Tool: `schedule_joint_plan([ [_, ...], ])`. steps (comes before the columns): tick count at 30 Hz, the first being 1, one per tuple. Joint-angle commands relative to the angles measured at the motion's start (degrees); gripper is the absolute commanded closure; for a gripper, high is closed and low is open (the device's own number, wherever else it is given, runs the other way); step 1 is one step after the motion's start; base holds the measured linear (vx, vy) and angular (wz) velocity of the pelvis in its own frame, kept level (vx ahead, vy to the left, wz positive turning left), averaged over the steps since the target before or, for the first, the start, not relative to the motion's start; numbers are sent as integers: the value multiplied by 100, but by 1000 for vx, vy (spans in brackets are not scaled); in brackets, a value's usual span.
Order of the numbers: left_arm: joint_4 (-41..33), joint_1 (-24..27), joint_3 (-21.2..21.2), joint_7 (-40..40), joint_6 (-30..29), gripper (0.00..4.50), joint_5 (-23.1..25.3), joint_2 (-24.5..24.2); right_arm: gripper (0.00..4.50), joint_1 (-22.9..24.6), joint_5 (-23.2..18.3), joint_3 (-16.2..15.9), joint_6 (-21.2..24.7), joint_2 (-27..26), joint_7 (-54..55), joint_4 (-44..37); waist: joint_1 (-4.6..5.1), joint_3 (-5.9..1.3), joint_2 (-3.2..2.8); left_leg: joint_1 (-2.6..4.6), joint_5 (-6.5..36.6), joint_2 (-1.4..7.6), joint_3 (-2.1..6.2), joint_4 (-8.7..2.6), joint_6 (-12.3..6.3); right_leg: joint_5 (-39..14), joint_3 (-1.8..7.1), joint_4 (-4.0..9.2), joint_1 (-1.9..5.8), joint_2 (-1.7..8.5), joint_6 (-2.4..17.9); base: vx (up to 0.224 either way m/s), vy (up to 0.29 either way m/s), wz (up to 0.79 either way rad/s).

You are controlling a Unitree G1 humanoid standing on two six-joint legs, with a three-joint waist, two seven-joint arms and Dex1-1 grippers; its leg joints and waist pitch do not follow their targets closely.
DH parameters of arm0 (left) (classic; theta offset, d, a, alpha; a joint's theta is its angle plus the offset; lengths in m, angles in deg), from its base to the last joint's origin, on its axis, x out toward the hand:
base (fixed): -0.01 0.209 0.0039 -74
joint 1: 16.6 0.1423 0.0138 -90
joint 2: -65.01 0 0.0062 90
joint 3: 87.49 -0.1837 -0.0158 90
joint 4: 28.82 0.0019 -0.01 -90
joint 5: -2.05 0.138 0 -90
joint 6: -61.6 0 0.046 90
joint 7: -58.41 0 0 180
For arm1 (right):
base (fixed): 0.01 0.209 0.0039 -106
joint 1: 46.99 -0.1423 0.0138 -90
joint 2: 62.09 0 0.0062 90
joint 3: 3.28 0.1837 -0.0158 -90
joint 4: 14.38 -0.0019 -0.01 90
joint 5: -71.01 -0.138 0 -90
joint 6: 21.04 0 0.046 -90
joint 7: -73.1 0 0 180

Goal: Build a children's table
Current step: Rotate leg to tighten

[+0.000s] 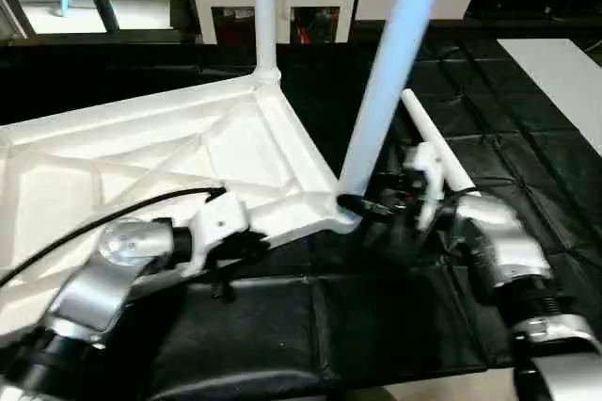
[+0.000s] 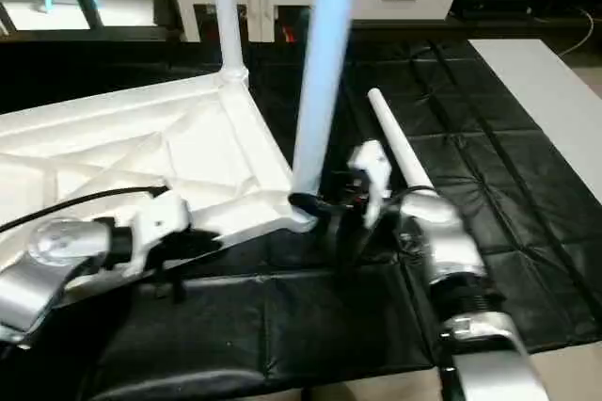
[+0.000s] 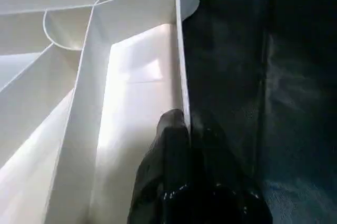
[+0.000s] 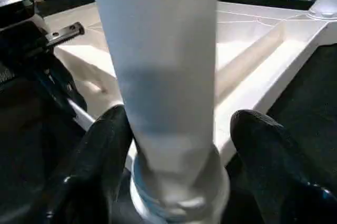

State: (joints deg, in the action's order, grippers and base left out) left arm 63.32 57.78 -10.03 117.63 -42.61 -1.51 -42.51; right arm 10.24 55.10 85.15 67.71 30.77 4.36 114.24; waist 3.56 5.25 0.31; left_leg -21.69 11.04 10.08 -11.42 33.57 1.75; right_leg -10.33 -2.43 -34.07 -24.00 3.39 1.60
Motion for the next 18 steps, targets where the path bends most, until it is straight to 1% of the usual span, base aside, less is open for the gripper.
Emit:
schedule_joint_plan([
  [1,113,169,-113,139,-52,450,36,-87,115,-20,-1,39,-171,45,-60,11,-28,-283,-7,89,993,360,124,-396,-681,-892,279,373,263,436,1618,0,0,0],
  [2,142,151,-116,173,10,450,6,-91,115,-17,-57,-28,-206,54,-145,32,-26,-280,-3,99,1033,359,124,-396,-642,-970,279,381,257,428,1596,0,0,0],
  [3,142,151,-116,173,10,450,6,-91,115,-17,-57,-28,-206,54,-145,32,-25,-281,-3,98,1038,359,125,-396,-631,-983,280,379,259,427,1590,0,0,0],
  [4,158,136,-124,194,41,450,-3,-79,130,2,-121,-51,-70,41,-229,-18,-25,-286,-7,103,998,360,124,-394,-623,-935,283,373,263,426,1597,0,0,0],
  [5,164,127,-131,215,66,450,-14,-72,148,22,-169,-68,46,27,-296,-66,-26,-292,-3,97,928,353,124,-386,-661,-833,282,361,274,419,1611,0,0,0],
  [6,160,123,-138,228,75,450,-19,-70,148,37,-185,-79,91,12,-325,-89,-38,-287,-46,97,889,354,131,-388,-675,-770,281,351,277,420,1627,0,0,0],
  [7,158,117,-144,247,88,450,-29,-71,148,59,-197,-102,156,2,-396,-111,-32,-292,-37,97,858,358,124,-387,-691,-703,278,351,275,413,1639,0,0,0],
  [8,153,110,-150,259,92,450,-37,-69,166,84,-180,-136,173,-6,-437,-124,-44,-294,-29,102,788,361,119,-380,-729,-580,277,340,280,418,1673,0,0,0],
  [9,150,102,-159,276,98,450,-56,-76,166,114,-164,-150,220,-21,-498,-155,-52,-299,-27,106,768,361,118,-377,-732,-559,273,332,281,414,1680,0,0,0],
  [11,146,95,-170,286,99,450,-71,-82,191,141,-131,-167,223,-42,-507,-161,-80,-287,-33,110,778,365,111,-379,-736,-585,272,339,275,409,1680,0,0,0],
  [12,146,95,-171,286,99,450,-72,-83,200,142,-129,-168,221,-44,-507,-160,-98,-286,-38,116,801,368,108,-381,-707,-632,271,340,270,411,1678,0,0,0],
  [14,139,91,-181,291,93,450,-80,-88,200,147,-82,-178,178,-64,-458,-112,-106,-278,-40,118,931,371,116,-394,-618,-804,271,350,265,414,1649,0,0,0],
  [15,139,91,-181,291,93,450,-80,-88,220,147,-82,-178,178,-64,-458,-112,-103,-279,-40,121,951,371,117,-395,-599,-828,270,350,264,411,1641,0,0,0],
  [17,131,91,-192,278,91,450,-62,-92,235,96,97,-126,20,-138,30,88,-88,-284,-34,116,987,364,121,-394,-529,-875,279,352,259,423,1615,0,0,0],
  [18,179,42,-211,161,44,450,28,-59,240,67,236,-91,-29,-209,460,199,-71,-277,-16,109,1040,356,122,-398,-501,-959,278,361,259,418,1592,0,0,0],
])
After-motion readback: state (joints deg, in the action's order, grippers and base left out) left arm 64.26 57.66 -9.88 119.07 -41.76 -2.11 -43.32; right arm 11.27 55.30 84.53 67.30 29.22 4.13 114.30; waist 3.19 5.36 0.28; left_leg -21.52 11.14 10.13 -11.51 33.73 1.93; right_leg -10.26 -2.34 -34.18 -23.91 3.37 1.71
